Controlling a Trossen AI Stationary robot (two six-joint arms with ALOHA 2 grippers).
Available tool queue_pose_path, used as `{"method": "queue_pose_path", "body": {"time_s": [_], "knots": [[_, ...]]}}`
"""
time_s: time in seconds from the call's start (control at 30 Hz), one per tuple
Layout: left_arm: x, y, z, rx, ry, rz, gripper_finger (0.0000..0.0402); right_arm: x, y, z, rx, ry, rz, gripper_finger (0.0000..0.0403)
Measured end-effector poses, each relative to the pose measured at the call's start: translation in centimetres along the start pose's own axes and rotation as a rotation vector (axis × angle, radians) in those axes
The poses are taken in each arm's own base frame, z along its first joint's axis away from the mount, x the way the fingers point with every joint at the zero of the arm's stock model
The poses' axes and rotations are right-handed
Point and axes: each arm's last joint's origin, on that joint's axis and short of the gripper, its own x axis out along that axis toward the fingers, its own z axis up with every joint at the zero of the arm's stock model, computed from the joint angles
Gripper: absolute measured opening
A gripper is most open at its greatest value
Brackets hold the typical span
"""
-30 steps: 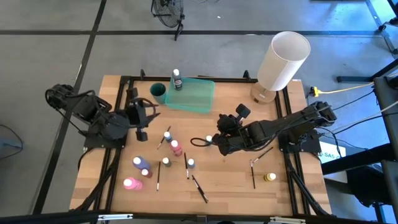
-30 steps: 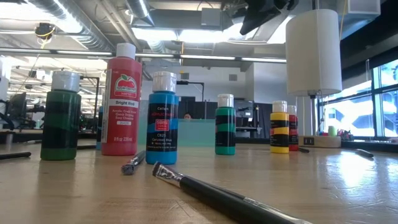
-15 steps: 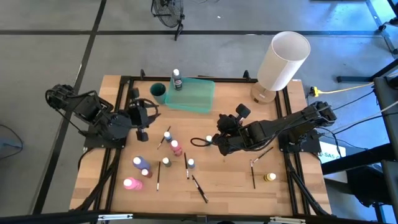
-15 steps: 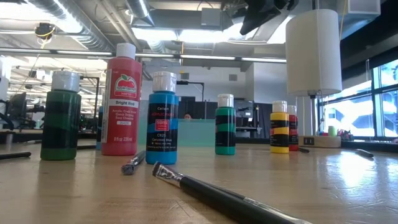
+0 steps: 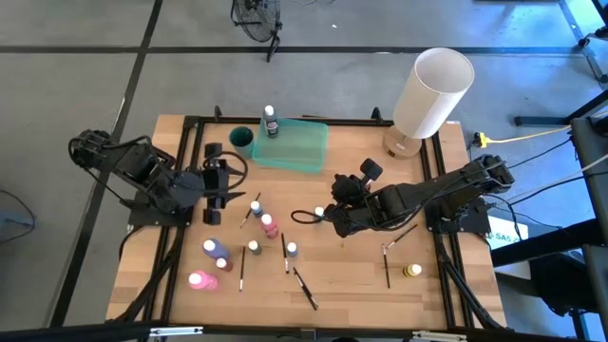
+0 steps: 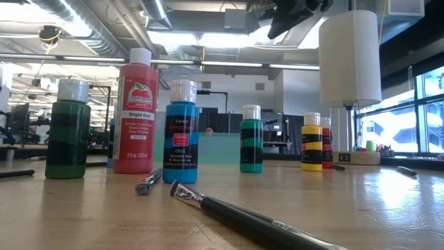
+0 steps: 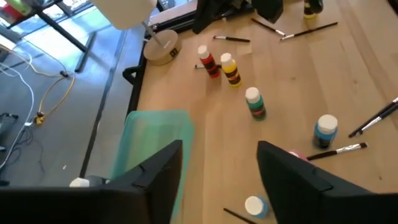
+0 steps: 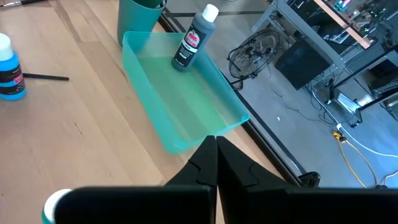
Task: Pick & Place Paint Supplies
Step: Put the big violet paint bottle into the green bin
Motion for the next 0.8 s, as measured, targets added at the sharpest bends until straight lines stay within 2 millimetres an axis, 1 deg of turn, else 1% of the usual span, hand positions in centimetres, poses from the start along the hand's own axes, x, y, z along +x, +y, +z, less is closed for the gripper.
{"method": "queue_pose_path", "body": {"time_s": [0.17, 0.3, 0.37, 0.43, 0.53, 0.6, 0.73, 0.8], "knots": [[0.0, 0.0, -0.4, 0.002, 0.036, 0.003, 0.0278, 0.0, 0.0, 0.0, -0.006, 0.000, 0.000, 0.0001], [0.0, 0.0, -0.7, 0.013, 0.067, -0.004, 0.0313, 0.0, 0.0, 0.0, -0.007, 0.000, 0.000, 0.0001], [0.0, 0.0, -0.8, 0.031, 0.075, -0.035, 0.0318, 0.0, 0.0, 0.0, -0.007, 0.000, 0.000, 0.0001], [-0.1, -0.2, -1.1, 0.015, 0.107, -0.114, 0.0319, 0.0, 0.0, 0.0, -0.007, 0.000, 0.000, 0.0001], [-0.3, -0.7, -1.7, -0.095, 0.197, -0.271, 0.0317, 0.0, 0.0, 0.0, -0.007, 0.000, 0.001, 0.0001], [-0.4, -0.9, -2.1, -0.174, 0.267, -0.346, 0.0316, 0.0, 0.0, 0.0, -0.007, 0.000, 0.001, 0.0001], [-0.6, -0.9, -2.6, -0.330, 0.372, -0.357, 0.0316, 0.0, 0.0, 0.0, -0.007, 0.000, 0.001, 0.0001], [-0.7, -1.0, -2.9, -0.364, 0.410, -0.365, 0.0316, 0.0, 0.0, 0.0, -0.006, 0.006, 0.009, 0.0001]]}}
